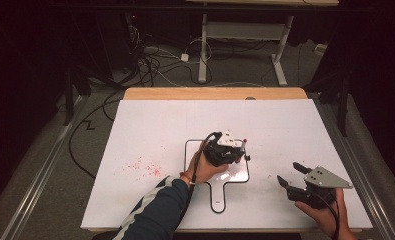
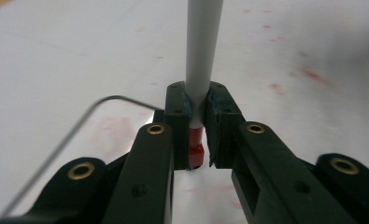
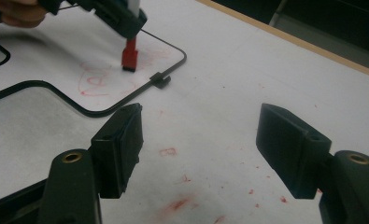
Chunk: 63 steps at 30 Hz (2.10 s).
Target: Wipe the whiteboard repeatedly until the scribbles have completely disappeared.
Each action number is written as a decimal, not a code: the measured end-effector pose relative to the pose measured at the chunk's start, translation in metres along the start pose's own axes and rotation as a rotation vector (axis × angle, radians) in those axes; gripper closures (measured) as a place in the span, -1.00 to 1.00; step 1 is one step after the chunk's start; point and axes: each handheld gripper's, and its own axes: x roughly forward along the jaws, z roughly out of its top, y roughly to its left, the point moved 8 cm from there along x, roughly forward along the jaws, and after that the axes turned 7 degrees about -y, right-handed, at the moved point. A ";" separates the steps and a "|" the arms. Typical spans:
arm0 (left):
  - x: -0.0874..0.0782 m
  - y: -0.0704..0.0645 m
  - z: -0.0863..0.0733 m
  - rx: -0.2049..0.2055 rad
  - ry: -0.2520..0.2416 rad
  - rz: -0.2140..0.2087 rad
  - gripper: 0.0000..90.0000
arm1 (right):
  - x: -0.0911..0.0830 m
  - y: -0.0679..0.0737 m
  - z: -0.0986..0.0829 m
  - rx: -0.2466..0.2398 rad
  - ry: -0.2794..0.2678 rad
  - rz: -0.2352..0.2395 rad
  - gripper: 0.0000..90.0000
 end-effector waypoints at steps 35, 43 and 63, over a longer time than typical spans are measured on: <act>-0.007 0.002 -0.011 0.001 -0.035 -0.016 0.75 | 0.001 0.004 -0.002 -0.024 0.010 0.018 -0.29; -0.008 0.028 -0.010 0.037 -0.005 0.099 0.75 | 0.002 0.007 -0.002 -0.038 0.018 0.020 -0.29; -0.013 0.033 -0.013 -0.012 0.011 0.094 0.75 | 0.002 0.008 -0.002 -0.042 0.018 0.025 -0.29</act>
